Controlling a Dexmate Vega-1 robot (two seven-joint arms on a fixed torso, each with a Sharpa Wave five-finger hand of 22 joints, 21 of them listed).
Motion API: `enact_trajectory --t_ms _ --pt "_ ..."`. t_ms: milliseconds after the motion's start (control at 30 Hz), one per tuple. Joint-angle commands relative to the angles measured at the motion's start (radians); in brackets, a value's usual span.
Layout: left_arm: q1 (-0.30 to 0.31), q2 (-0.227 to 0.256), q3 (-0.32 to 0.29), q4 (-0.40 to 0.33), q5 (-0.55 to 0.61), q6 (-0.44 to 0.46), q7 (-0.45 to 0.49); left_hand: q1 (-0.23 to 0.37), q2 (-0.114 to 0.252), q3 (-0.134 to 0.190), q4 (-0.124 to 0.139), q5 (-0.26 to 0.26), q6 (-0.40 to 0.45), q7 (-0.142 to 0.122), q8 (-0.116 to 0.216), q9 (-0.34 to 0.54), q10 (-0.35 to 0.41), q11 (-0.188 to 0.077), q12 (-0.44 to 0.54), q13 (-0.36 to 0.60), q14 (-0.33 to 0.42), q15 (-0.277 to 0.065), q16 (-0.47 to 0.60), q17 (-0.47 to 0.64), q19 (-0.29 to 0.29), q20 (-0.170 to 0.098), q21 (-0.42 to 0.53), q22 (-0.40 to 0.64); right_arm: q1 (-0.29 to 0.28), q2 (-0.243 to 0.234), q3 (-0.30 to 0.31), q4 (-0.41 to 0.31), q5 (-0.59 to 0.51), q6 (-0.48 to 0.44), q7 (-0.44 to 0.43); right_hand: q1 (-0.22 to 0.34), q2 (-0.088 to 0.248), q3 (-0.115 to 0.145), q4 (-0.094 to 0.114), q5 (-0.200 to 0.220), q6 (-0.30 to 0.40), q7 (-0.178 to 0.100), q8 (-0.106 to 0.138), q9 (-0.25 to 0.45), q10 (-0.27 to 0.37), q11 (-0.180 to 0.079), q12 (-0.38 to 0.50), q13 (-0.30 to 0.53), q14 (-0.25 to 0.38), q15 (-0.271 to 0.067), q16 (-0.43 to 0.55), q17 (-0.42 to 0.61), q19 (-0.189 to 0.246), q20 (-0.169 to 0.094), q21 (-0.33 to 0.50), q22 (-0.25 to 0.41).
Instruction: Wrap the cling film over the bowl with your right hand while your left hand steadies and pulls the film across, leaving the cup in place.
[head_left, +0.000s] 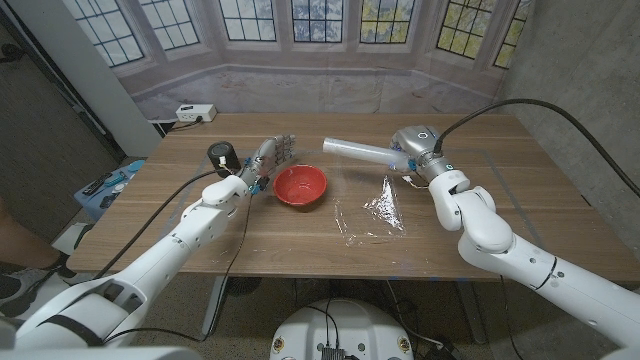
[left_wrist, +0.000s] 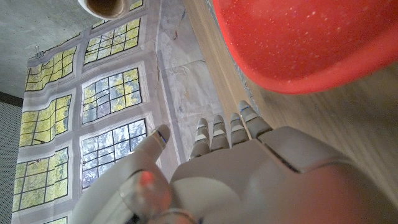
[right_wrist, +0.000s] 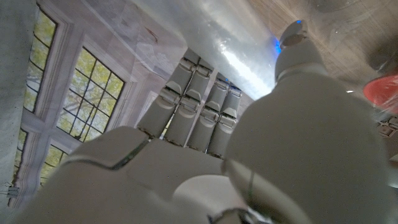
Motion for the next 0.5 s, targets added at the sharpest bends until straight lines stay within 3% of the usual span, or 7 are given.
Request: enact_trajectory --t_ms 33,500 --pt "0.052 0.054 -0.037 -0.051 -0.024 -0.022 -0.015 0.011 -0.003 0.002 -0.007 0.003 0.002 0.000 -0.004 0.002 -0.003 0.006 -0.001 0.002 0.001 0.004 -0.004 0.003 0.005 0.005 -0.005 0.002 -0.026 0.053 0.002 -0.048 -0.116 -0.008 0.040 0.164 0.163 -0.007 -0.002 0.000 0.106 -0.091 0.001 0.001 0.031 -0.030 -0.002 0.003 0.027 -0.074 -0.001 0.005 -0.004 -0.061 0.010 0.003" --pt "0.069 0.029 -0.034 -0.090 -0.012 -0.030 0.047 0.016 -0.001 0.001 -0.014 0.004 0.008 0.004 -0.002 0.002 -0.001 0.008 -0.001 0.002 0.001 0.004 -0.004 0.003 0.005 0.006 -0.005 0.002 -0.065 0.037 0.085 -0.098 -0.111 0.071 0.042 0.170 0.164 -0.013 -0.003 0.002 0.102 -0.088 -0.005 0.001 0.024 -0.028 -0.009 0.006 0.025 -0.074 -0.006 0.004 -0.009 -0.060 0.009 0.003"
